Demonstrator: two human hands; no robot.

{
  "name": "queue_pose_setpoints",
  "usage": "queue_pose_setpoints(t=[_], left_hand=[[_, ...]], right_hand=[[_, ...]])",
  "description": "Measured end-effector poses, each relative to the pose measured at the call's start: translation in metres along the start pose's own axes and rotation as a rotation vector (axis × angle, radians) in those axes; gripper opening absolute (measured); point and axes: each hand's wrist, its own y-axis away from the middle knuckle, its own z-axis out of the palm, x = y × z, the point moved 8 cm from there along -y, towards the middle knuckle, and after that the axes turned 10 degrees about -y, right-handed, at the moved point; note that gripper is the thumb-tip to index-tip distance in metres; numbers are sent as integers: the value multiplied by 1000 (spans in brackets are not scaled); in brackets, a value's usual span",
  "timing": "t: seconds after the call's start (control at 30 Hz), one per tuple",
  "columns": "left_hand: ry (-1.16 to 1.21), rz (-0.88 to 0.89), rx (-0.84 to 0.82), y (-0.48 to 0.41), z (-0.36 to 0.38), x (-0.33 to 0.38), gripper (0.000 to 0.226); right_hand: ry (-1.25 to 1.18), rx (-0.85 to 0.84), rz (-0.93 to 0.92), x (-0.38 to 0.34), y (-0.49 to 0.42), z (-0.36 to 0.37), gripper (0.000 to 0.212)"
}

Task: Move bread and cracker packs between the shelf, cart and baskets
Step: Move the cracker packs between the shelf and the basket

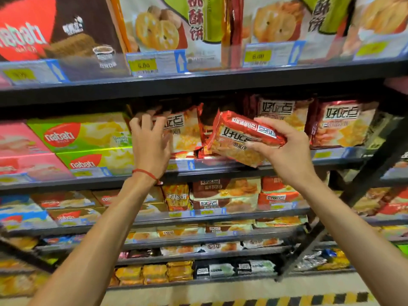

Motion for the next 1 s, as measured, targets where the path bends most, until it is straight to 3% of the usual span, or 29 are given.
queue_pose_setpoints(t=[0.27,0.53,1.0], left_hand=[[-85,-40,-109,1,21,-1,52],[-2,-108,-328,-1,28,-9,68],[-66,-168,-458,-8,51,-11,25]], right_hand=[[-20,-47,-24,8,-20,6,56],[-26,-74,-18,5,-30,21,56],[25,84,-9,13,-35,21,52]])
